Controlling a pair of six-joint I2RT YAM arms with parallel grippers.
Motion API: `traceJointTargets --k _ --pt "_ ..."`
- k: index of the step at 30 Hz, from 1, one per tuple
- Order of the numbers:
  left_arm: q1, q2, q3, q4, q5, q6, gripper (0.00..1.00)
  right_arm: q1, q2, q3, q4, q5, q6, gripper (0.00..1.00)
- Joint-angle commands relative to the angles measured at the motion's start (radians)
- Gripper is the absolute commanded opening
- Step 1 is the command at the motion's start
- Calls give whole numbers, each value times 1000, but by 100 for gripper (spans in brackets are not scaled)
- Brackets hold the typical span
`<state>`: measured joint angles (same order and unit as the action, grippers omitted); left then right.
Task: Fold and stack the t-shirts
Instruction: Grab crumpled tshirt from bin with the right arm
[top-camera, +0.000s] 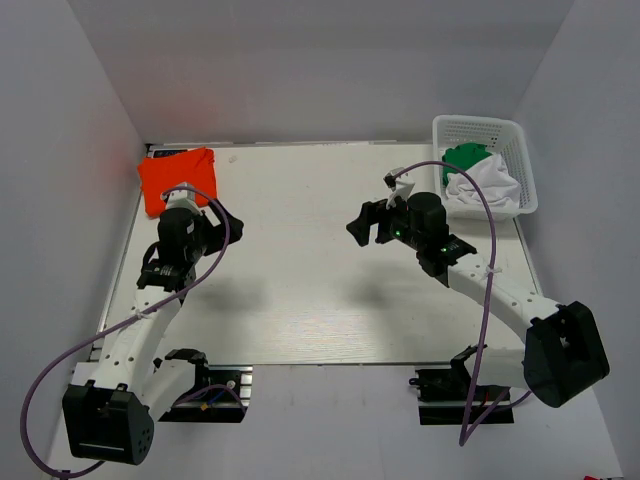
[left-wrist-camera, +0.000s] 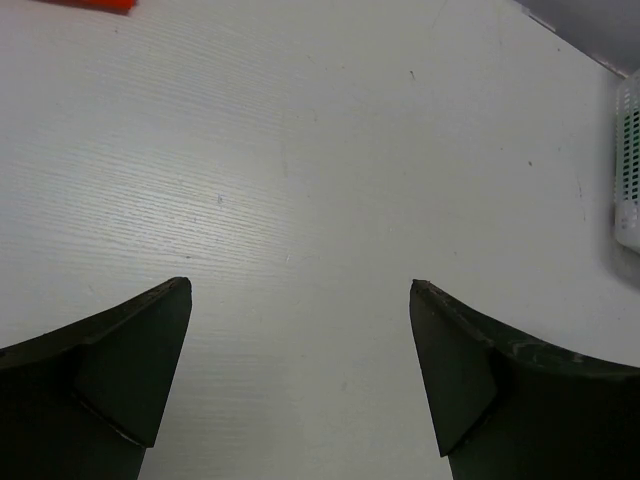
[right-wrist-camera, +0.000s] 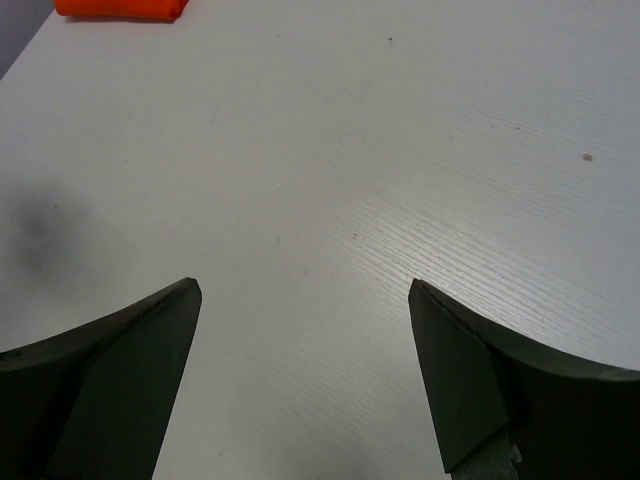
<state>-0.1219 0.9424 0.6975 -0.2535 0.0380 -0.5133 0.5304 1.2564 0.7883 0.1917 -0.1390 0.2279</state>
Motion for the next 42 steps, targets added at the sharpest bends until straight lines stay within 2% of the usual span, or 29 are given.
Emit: traceJointTargets --k 1,7,10,11,13,14,15,18,20,22,23,24,27,31,34,35,38,42 --pt "-4 -7 -6 23 11 13 100 3 -8 -7 61 -7 -2 90" --pt "-4 13 4 14 22 13 100 -4 15 31 61 64 -47 90" --pt "-4 22 4 14 31 13 100 -18 84 136 -56 260 -56 90" --pt "-4 22 4 14 31 13 100 -35 125 244 -86 294 -59 90" --pt "-4 32 4 23 31 13 100 -75 202 319 -220 391 -58 90" --pt "-4 41 4 23 31 13 100 -87 253 430 -254 398 -29 90" --pt "-4 53 4 23 31 13 100 -102 294 460 -335 404 -16 90" --pt "-4 78 13 13 19 13 100 -196 391 589 -388 395 24 90" --pt "-4 110 13 13 19 13 100 -279 487 737 -446 377 33 90" --pt "-4 130 13 13 30 24 100 -322 543 854 -516 403 13 90" --pt "-4 151 13 13 30 24 100 -346 623 897 -537 404 -22 90" --pt "-4 160 13 13 39 38 100 -380 653 1017 -557 417 -28 90" --pt "-4 200 22 13 48 58 100 -441 777 1165 -620 441 -71 90" --pt "-4 228 31 34 74 79 100 -503 912 1310 -609 432 -116 90" --pt "-4 249 31 48 85 90 100 -556 997 1365 -532 408 -169 90" --pt "-4 259 22 48 85 90 100 -561 1037 1367 -446 411 -183 90" --pt "-4 286 22 48 94 90 100 -584 1115 1393 -339 391 -223 90" --pt "-4 314 22 48 94 90 100 -606 1236 1523 -331 395 -256 90"
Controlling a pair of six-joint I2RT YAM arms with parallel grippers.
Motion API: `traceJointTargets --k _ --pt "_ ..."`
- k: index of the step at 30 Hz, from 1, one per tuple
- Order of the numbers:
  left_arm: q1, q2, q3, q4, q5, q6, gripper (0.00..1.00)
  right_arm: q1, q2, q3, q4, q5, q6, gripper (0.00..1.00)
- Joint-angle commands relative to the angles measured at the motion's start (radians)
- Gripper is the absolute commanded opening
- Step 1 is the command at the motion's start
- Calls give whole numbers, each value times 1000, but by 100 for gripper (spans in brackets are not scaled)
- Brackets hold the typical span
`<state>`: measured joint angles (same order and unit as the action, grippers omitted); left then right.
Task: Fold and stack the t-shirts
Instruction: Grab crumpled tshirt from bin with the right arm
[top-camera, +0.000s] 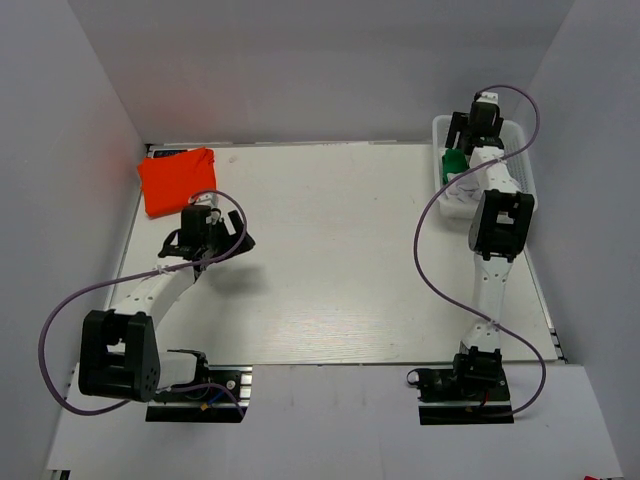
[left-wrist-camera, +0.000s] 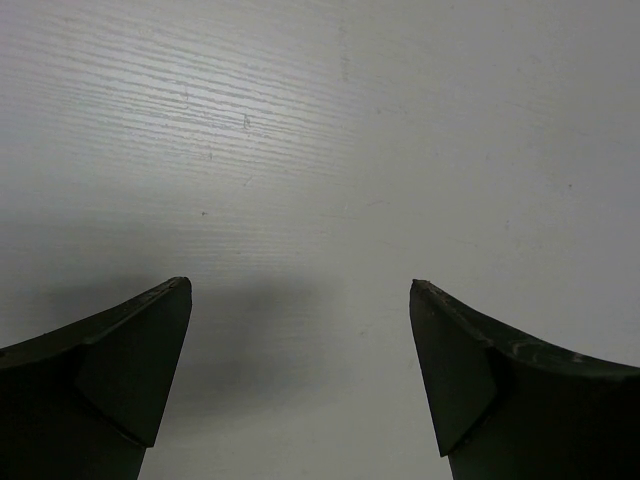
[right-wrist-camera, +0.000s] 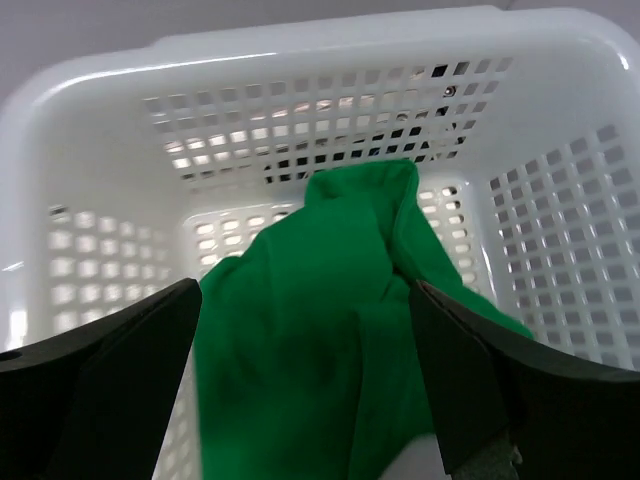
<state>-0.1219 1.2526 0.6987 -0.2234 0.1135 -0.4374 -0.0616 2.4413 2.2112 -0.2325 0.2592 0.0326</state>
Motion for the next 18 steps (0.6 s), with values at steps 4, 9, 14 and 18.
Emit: traceJointTargets --k 4,9,14,18 --pt "5 25 21 18 18 14 100 -33 91 58 117 -40 -62 90" --pt "5 36 30 18 18 14 100 -52 153 84 128 -70 -71 66" --pt "5 54 30 18 18 5 100 -58 157 82 188 -72 -63 16" --pt "5 64 30 18 18 -4 100 -66 125 81 257 -55 -40 0"
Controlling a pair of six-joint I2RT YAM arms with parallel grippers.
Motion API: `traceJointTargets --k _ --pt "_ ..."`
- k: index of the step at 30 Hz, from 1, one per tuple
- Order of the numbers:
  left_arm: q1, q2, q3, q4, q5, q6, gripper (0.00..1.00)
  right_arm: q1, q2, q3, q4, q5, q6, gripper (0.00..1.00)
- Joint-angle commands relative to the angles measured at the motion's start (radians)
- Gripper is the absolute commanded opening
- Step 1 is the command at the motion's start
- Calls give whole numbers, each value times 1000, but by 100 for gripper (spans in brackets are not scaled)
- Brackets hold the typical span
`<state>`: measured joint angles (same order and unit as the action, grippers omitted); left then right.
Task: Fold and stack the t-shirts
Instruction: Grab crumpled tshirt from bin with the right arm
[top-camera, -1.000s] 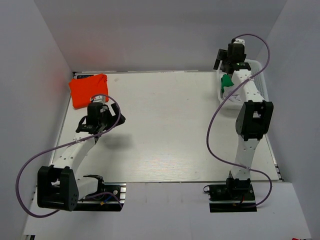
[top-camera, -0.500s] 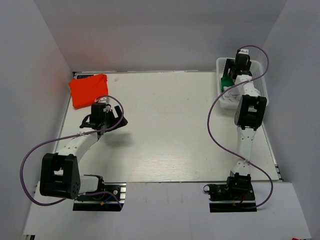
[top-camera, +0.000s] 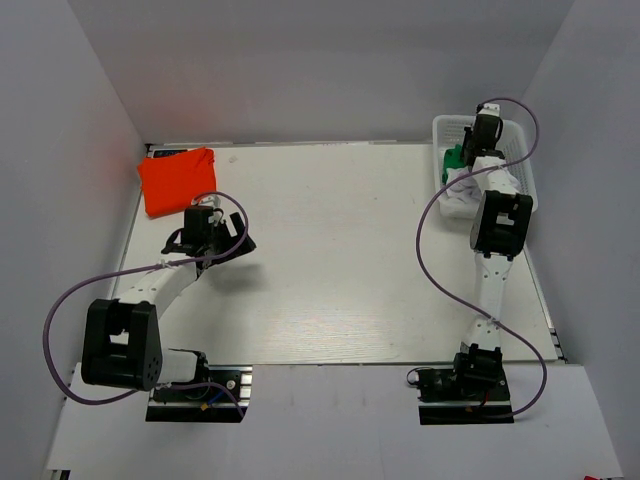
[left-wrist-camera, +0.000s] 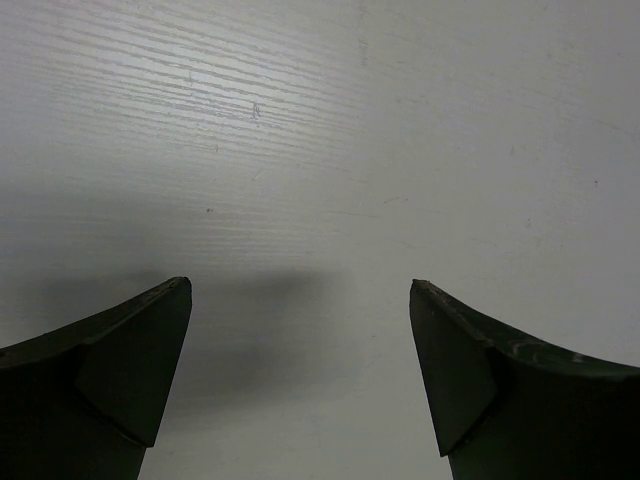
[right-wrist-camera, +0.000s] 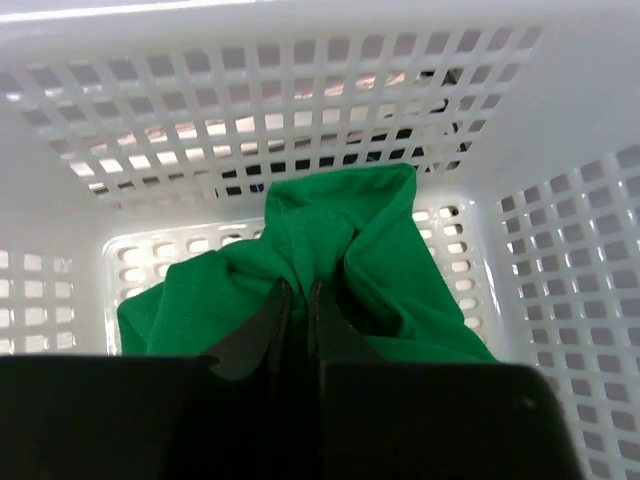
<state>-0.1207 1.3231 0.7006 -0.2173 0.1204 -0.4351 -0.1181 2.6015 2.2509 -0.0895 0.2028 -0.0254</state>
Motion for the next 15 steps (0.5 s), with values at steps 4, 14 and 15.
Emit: traceJointTargets --k 4,14,15 --pt "4 -7 37 12 12 -7 100 -14 -110 22 186 -13 18 0" --pt "4 -27 17 30 30 -7 100 -20 -333 -20 318 -63 58 0" --pt "4 -27 17 30 30 -7 100 -18 -339 -24 320 -59 58 0"
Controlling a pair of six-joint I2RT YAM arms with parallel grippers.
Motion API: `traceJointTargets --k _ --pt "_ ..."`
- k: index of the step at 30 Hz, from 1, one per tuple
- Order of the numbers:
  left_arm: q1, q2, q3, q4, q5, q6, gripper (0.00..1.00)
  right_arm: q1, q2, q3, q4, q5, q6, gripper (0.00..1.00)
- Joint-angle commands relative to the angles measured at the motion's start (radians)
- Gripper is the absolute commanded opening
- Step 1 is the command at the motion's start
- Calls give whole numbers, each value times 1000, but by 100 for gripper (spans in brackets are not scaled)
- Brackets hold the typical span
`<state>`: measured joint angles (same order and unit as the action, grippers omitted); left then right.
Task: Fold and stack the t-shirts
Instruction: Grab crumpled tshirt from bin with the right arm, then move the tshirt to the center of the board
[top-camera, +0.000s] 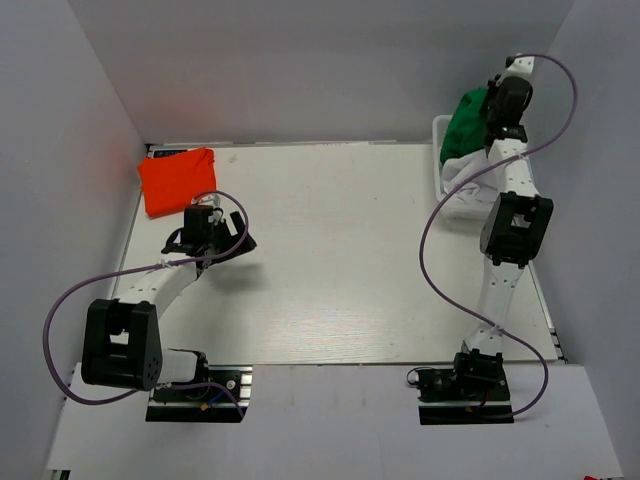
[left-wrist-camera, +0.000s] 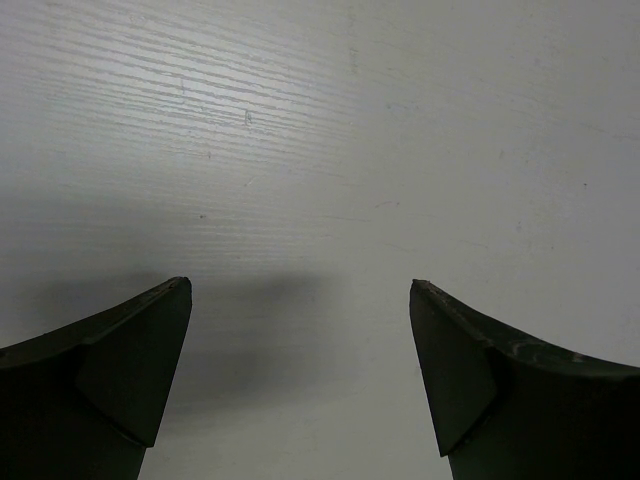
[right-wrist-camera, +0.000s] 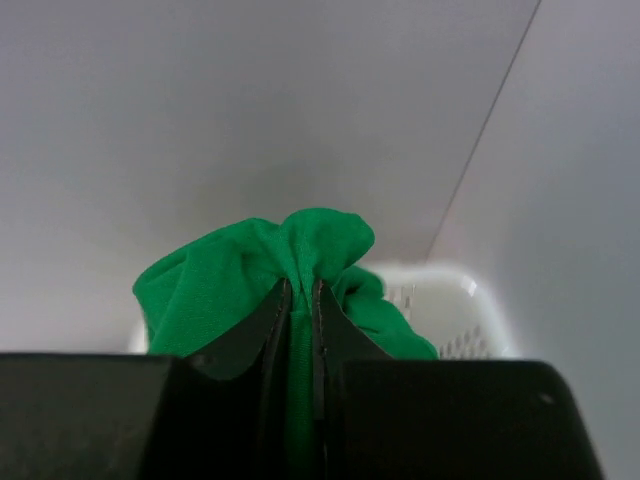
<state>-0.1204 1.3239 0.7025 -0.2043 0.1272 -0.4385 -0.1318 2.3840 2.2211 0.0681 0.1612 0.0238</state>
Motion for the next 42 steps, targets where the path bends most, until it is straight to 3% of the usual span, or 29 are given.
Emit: traceJointTargets --k 1,12,17,23,27,33,37,38,40,41,42 --pt "4 -28 15 17 23 -3 100 -6 -141 6 168 -20 8 0" --pt "4 -37 58 16 61 -3 100 -2 -273 60 139 -123 62 0" --pt "4 -92 80 17 71 -3 100 23 -433 65 12 -407 143 0" --pt "4 -196 26 43 95 -25 100 127 -626 -112 -119 -673 102 0" --pt "4 -265 17 30 66 -57 100 291 -704 -190 -140 -787 119 0" --pt "4 -393 -40 5 46 -78 100 412 -733 -377 50 -980 244 0" --pt "-5 -446 -80 15 6 -117 100 403 -773 -752 315 -930 399 1" --pt "-5 -457 -80 16 6 -126 100 403 -784 -873 344 -869 390 27" --pt "-5 -448 -89 16 15 -126 100 409 -793 -1023 363 -734 332 55" --pt "-5 -439 -89 16 15 -126 100 409 -796 -1117 354 -659 305 81" --pt "-5 -415 -89 16 25 -126 100 411 -793 -1136 285 -623 297 90"
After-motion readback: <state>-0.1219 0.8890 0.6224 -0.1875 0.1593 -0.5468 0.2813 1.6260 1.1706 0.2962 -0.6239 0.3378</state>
